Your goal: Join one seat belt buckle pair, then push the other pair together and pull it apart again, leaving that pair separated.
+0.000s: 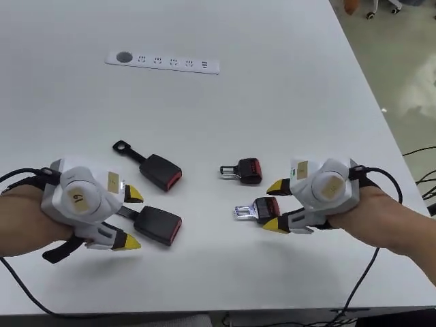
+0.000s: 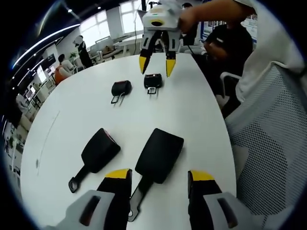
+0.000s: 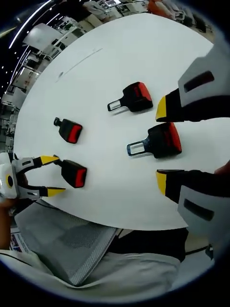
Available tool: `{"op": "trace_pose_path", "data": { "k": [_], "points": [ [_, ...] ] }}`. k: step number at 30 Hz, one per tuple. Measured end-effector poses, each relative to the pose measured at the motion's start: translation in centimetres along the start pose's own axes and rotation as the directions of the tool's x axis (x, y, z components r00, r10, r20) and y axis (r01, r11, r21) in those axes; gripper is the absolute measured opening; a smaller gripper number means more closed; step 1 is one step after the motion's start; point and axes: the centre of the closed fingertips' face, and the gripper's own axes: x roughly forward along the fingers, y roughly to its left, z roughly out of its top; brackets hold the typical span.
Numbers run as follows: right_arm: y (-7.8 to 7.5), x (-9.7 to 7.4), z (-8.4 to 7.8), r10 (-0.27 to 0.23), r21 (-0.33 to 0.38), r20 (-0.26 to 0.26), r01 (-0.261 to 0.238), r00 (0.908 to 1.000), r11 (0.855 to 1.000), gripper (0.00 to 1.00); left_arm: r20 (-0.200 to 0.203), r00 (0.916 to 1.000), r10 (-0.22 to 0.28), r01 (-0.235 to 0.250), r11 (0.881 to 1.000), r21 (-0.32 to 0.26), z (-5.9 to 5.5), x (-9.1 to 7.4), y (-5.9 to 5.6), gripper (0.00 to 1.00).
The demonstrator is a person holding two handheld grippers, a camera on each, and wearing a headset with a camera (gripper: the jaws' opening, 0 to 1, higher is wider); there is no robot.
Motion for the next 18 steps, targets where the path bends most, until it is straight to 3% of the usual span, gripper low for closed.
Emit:
{"op": "trace_pose_path", "data": {
  "k": [4, 11, 18],
  "points": [
    [-0.5, 0.6, -0.7, 0.013, -0.006, -0.015, -0.013, 0.9998, 1.0, 0.36, -0.023, 0.9996, -0.018, 0.018, 1.0, 0.006, -0.5, 0.7, 0.0, 0.47],
    [-0.2, 1.5, -1.1, 0.072, -0.013, -0.029, -0.073, 0.997, 0.997, 0.37, -0.031, 0.9989, -0.037, 0.037, 0.999, 0.011, -0.4, 1.3, 0.2, 0.47],
    [-0.4, 1.8, -1.6, 0.091, -0.027, -0.055, -0.093, 0.9943, 0.995, 0.36, -0.036, 0.9977, -0.057, 0.058, 0.998, 0.015, -0.1, 1.7, 0.4, 0.41]
  ]
}}
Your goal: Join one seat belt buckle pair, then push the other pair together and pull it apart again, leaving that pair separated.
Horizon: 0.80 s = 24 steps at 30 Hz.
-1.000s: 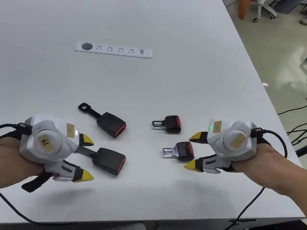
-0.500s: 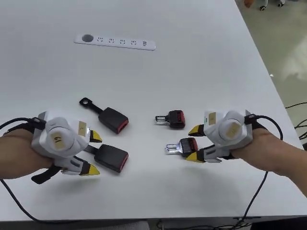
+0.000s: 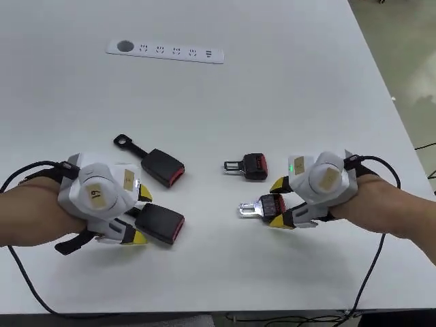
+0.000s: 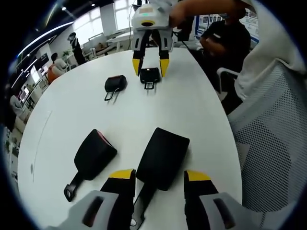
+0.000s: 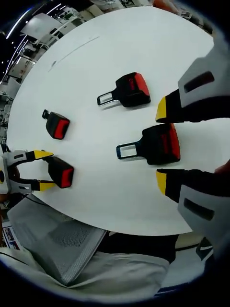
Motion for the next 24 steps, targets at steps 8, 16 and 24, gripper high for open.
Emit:
{"op": "trace_pose_path", "data": {
  "k": [8, 16, 24],
  "points": [
    [-0.15, 0.18, -0.39, -0.004, -0.027, -0.027, 0.003, 0.9996, 1.0, 0.4, -0.018, 0.9998, -0.002, 0.003, 1.0, 0.011, -0.19, 0.5, 0.33, 0.37],
    [0.2, 0.37, -0.68, 0.022, -0.03, -0.035, -0.023, 0.9991, 0.999, 0.33, -0.035, 0.9993, 0.011, -0.011, 1.0, 0.007, -0.58, 0.66, 0.54, 0.35],
    [0.2, 0.8, -0.77, 0.037, -0.053, -0.05, -0.04, 0.9981, 0.998, 0.33, -0.032, 0.9991, 0.028, -0.029, 0.998, -0.055, -0.84, 0.84, 0.75, 0.34]
  ]
}}
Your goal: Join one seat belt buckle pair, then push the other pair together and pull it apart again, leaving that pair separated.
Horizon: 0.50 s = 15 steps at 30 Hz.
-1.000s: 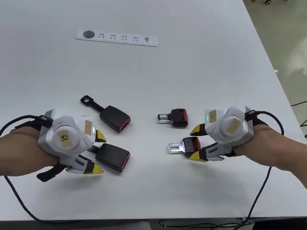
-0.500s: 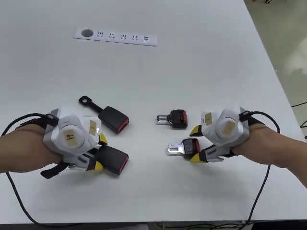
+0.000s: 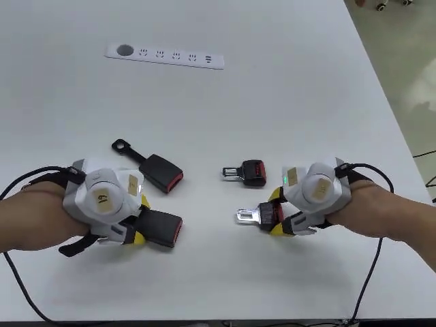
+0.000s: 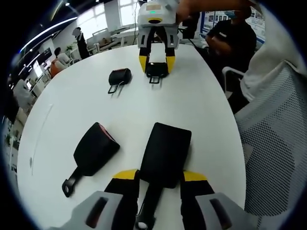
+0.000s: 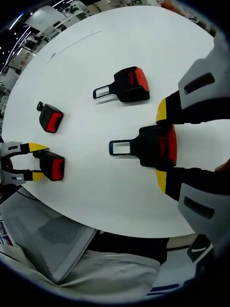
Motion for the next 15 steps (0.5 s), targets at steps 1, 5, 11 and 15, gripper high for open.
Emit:
{"op": "trace_pose_path", "data": {
  "k": [1, 5, 11, 15],
  "points": [
    [0.02, 0.01, -0.02, 0.002, 0.0, 0.001, -0.002, 1.0, 1.0, 0.33, 0.005, 1.0, 0.004, -0.004, 1.0, -0.004, -0.04, -0.01, 0.06, 0.34],
    [0.0, 0.02, -0.07, 0.014, -0.01, 0.018, -0.014, 0.9997, 1.0, 0.33, 0.02, 0.9996, 0.018, -0.017, 0.999, -0.041, -0.04, 0.01, 0.03, 0.34],
    [0.04, 0.1, 0.06, 0.021, -0.017, 0.007, -0.021, 0.9998, 1.0, 0.33, 0.023, 0.9994, 0.024, -0.023, 0.997, -0.069, -0.13, -0.04, 0.11, 0.33],
    [-0.01, 0.06, -0.03, 0.019, -0.007, 0.01, -0.019, 0.9998, 1.0, 0.33, 0.029, 0.9991, 0.03, -0.027, 0.997, -0.077, -0.21, 0.02, 0.16, 0.33]
  ]
}}
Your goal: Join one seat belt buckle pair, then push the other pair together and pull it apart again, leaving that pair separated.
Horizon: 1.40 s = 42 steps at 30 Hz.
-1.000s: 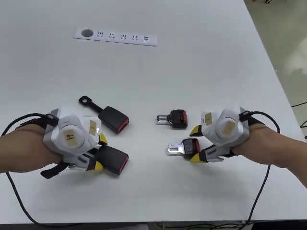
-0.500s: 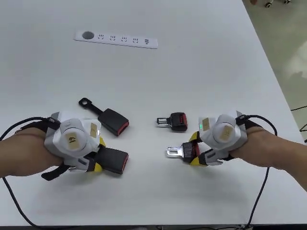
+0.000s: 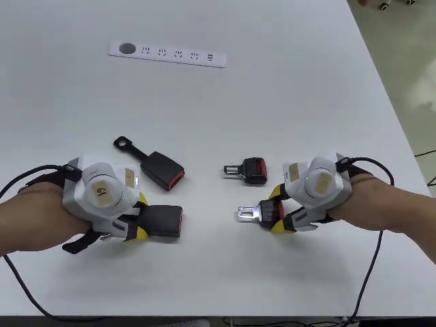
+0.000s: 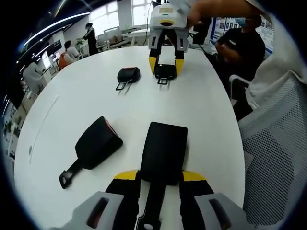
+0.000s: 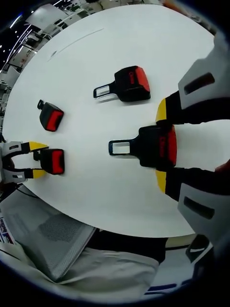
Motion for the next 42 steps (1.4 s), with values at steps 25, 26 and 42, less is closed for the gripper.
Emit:
{"op": "trace_pose_path", "data": {
  "k": [25, 26, 42],
  "points": [
    [0.9, 0.1, 1.1, -0.006, -0.026, -0.013, 0.006, 0.9999, 1.0, 0.33, -0.006, 0.9999, 0.012, -0.012, 1.0, -0.027, 0.3, -0.1, -0.1, 0.33],
    [0.9, 0.2, 1.2, -0.005, -0.024, -0.008, 0.004, 1.0, 1.0, 0.33, -0.007, 0.9999, 0.012, -0.012, 1.0, -0.025, 0.3, -0.1, -0.1, 0.33],
    [3.0, 2.2, 5.6, -0.002, 0.003, 0.083, 0.001, 0.9965, 1.0, 0.32, -0.002, 0.9999, 0.01, -0.01, 1.0, -0.027, 0.3, -0.2, -0.2, 0.33]
  ]
}}
